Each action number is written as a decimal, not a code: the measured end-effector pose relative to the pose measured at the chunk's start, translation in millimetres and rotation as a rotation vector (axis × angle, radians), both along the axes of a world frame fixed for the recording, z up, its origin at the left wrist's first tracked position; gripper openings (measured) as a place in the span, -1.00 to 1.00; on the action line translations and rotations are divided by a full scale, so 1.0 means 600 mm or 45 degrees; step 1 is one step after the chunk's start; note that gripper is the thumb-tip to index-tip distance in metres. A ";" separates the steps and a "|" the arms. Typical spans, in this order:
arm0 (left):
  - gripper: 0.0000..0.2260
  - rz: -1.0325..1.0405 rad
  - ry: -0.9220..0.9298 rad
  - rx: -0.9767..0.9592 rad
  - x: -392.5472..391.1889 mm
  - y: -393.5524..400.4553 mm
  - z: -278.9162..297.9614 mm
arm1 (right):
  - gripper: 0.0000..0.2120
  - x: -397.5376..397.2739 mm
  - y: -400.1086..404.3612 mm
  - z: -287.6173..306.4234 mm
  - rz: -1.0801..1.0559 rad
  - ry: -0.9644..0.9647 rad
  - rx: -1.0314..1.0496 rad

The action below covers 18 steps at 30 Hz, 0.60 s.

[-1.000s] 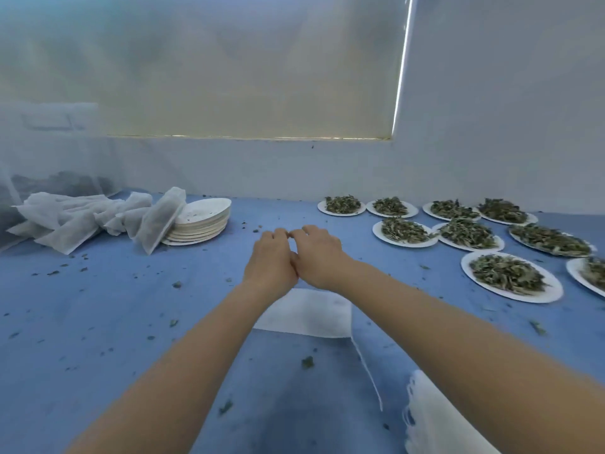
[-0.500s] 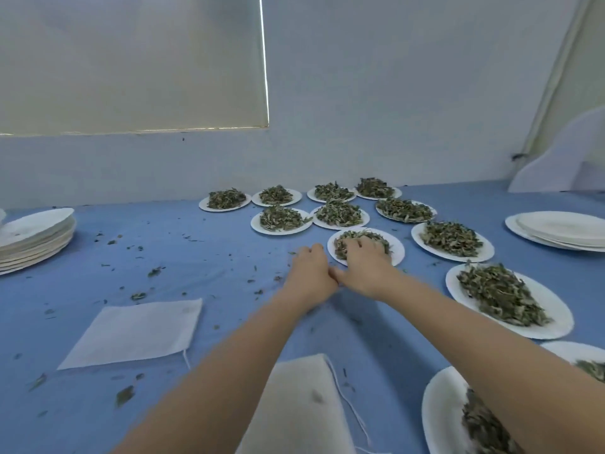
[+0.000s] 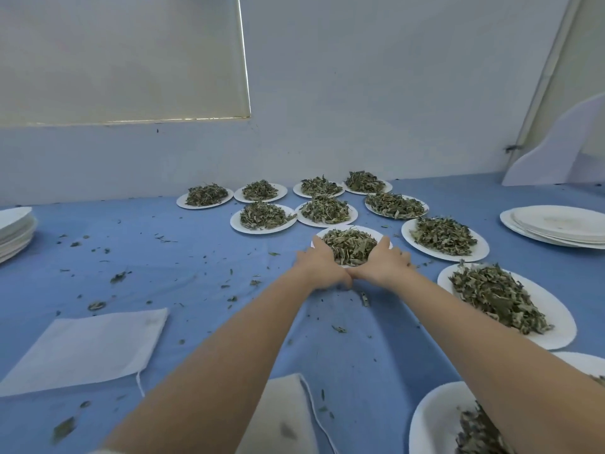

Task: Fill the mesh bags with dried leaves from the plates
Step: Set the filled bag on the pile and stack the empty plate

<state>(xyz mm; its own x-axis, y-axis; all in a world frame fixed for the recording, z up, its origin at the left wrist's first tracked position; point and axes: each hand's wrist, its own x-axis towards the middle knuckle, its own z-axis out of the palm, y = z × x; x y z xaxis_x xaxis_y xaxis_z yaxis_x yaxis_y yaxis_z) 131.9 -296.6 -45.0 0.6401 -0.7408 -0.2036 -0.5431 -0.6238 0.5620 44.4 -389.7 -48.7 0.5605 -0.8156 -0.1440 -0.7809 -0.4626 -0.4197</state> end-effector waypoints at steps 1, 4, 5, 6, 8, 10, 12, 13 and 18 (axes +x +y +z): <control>-0.05 0.026 0.027 -0.036 0.000 0.002 0.000 | 0.16 0.002 0.002 0.000 -0.009 -0.027 0.001; -0.20 0.106 0.099 -0.166 0.004 0.018 0.003 | 0.14 0.008 0.017 0.003 -0.036 -0.091 -0.017; -0.23 0.119 0.121 -0.206 0.006 0.027 0.005 | 0.14 0.011 0.025 0.005 -0.035 -0.102 -0.025; -0.23 0.129 0.136 -0.242 0.007 0.036 0.009 | 0.14 0.016 0.034 0.008 -0.028 -0.110 -0.035; -0.21 0.156 0.119 -0.298 0.014 0.059 0.016 | 0.13 0.030 0.060 0.015 -0.021 -0.116 -0.058; -0.20 0.187 0.088 -0.337 0.022 0.087 0.026 | 0.11 0.049 0.092 0.024 -0.015 -0.123 -0.090; -0.16 0.236 0.060 -0.364 0.033 0.124 0.036 | 0.09 0.071 0.128 0.034 0.029 -0.142 -0.119; -0.16 0.264 0.043 -0.379 0.041 0.146 0.041 | 0.08 0.083 0.148 0.039 0.063 -0.153 -0.133; -0.27 0.448 0.011 -0.436 0.093 0.285 0.060 | 0.08 0.152 0.269 0.057 0.261 -0.153 -0.174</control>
<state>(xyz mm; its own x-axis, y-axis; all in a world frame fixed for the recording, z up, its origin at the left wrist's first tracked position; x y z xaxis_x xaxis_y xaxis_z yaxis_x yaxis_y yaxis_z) 187.5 -125.7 -9.2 0.8628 -0.5055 0.0072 -0.3270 -0.5472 0.7705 135.4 -228.1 -14.4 0.7221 -0.6908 0.0373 -0.6136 -0.6645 -0.4266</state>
